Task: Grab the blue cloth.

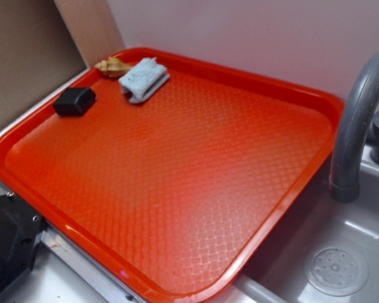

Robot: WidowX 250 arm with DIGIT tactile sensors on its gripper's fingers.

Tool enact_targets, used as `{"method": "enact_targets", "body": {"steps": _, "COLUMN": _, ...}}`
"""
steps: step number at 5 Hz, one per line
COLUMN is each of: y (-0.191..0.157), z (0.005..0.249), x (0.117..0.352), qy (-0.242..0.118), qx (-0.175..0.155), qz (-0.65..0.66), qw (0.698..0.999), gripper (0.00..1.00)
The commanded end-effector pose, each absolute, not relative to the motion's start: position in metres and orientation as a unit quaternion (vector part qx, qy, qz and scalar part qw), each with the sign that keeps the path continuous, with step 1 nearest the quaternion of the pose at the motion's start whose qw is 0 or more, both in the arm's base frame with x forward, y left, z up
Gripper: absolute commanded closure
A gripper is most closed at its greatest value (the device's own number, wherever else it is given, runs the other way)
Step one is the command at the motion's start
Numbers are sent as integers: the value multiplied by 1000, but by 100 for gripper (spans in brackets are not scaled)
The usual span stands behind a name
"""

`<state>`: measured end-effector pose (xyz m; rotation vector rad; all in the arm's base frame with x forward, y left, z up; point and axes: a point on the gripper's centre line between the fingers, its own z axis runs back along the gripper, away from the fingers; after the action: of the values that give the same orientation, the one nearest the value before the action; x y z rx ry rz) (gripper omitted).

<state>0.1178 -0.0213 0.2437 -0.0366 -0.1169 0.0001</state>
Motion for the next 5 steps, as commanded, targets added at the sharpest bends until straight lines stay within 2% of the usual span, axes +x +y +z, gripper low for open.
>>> {"method": "enact_targets", "body": {"steps": 1, "y": -21, "z": 244, "x": 118, "qy": -58, "qx": -18, "qz": 0, "qw": 998, "gripper": 0}}
{"method": "enact_targets", "body": {"steps": 3, "y": -11, "z": 174, "x": 221, "qy": -168, "qx": 22, "qz": 111, "qw": 979, "gripper": 0}}
{"method": "enact_targets", "body": {"steps": 4, "y": -9, "z": 130, "x": 269, "qy": -172, "qx": -11, "qz": 89, "qw": 981, "gripper": 0}}
{"method": "enact_targets", "body": {"steps": 5, "y": 18, "z": 103, "x": 288, "qy": -166, "qx": 21, "qz": 78, "qw": 983, "gripper": 0}}
